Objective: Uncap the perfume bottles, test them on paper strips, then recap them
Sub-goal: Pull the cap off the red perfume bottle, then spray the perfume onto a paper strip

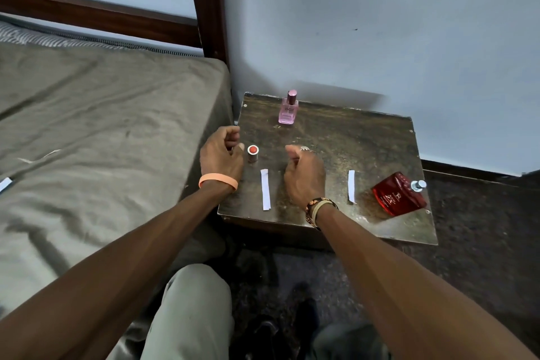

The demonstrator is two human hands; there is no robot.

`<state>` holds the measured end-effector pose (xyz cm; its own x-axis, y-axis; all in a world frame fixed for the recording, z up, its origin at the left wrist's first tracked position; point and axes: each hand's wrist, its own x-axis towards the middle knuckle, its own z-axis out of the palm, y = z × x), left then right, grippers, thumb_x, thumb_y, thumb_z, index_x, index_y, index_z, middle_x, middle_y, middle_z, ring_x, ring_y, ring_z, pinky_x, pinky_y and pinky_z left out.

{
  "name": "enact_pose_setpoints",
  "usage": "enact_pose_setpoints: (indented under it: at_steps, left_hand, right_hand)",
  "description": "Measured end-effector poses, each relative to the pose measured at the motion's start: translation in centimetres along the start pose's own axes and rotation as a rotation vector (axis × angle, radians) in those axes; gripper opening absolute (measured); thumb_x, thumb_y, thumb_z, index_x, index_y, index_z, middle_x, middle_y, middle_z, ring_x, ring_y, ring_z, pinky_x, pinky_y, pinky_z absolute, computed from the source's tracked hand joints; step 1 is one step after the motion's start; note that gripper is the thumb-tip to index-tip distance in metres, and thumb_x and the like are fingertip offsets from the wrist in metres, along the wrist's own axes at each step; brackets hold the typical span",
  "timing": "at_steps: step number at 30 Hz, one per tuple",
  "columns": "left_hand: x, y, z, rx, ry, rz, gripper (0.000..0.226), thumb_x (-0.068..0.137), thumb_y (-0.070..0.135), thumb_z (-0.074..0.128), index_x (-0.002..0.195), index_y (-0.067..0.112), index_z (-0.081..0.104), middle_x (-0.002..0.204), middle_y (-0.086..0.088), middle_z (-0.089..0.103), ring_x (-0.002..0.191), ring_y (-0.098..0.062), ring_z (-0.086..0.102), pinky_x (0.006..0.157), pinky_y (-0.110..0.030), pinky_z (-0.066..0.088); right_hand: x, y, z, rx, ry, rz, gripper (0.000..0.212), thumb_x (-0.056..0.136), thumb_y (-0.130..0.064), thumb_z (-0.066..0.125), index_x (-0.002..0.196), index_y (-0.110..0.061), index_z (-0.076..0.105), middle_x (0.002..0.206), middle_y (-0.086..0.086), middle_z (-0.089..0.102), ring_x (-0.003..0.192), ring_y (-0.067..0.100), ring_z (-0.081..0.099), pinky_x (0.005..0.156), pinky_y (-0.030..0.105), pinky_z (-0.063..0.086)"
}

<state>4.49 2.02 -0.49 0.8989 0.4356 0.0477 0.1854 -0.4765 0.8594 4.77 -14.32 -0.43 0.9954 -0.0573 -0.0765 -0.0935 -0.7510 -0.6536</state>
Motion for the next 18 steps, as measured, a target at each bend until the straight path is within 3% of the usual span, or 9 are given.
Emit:
enact_pose_setpoints:
  at_steps: [4,8,12,18]
  left_hand:
    - [-1.5,3.4,1.7,0.01,-0.012,0.24,0.026,0.084,0.01,0.064,0.109,0.017,0.065,0.095,0.002,0.065,0.085,-0.014,0.062,0.08,-0.034,0.054]
    - [-3.9,6.1,5.8,0.071,-0.251,0.347,0.022,0.085,0.014,0.065,0.106,0.017,0.066,0.095,0.001,0.066,0.084,-0.014,0.06,0.081,-0.033,0.052]
    - [-5.9,7.7,10.6,0.16,-0.47,0.258,0.023,0.086,0.014,0.064,0.108,0.013,0.067,0.1,-0.003,0.069,0.088,-0.016,0.063,0.084,-0.027,0.049]
    - [-6.8,7.7,15.2,0.215,-0.566,0.124,0.025,0.085,0.012,0.061,0.11,0.011,0.066,0.102,-0.006,0.07,0.096,-0.023,0.064,0.086,-0.032,0.05]
  right_hand:
    - [-1.4,3.1,-2.7,-0.083,0.114,0.073,0.048,0.092,0.005,0.045,0.13,-0.02,0.062,0.109,0.007,0.069,0.1,0.024,0.065,0.08,0.03,0.052]
    - [-2.1,5.5,-5.4,-0.106,0.16,0.153,0.044,0.089,0.005,0.049,0.125,-0.014,0.064,0.11,0.012,0.068,0.099,0.027,0.063,0.083,0.037,0.054]
    - [-2.8,7.4,-6.6,-0.076,0.178,0.189,0.042,0.088,0.002,0.054,0.125,-0.014,0.065,0.114,0.01,0.068,0.106,0.026,0.062,0.089,0.038,0.052]
    - [-3.3,9.7,-6.6,-0.182,0.137,0.115,0.033,0.094,-0.005,0.052,0.124,-0.01,0.065,0.109,0.013,0.066,0.103,0.027,0.06,0.084,0.033,0.046]
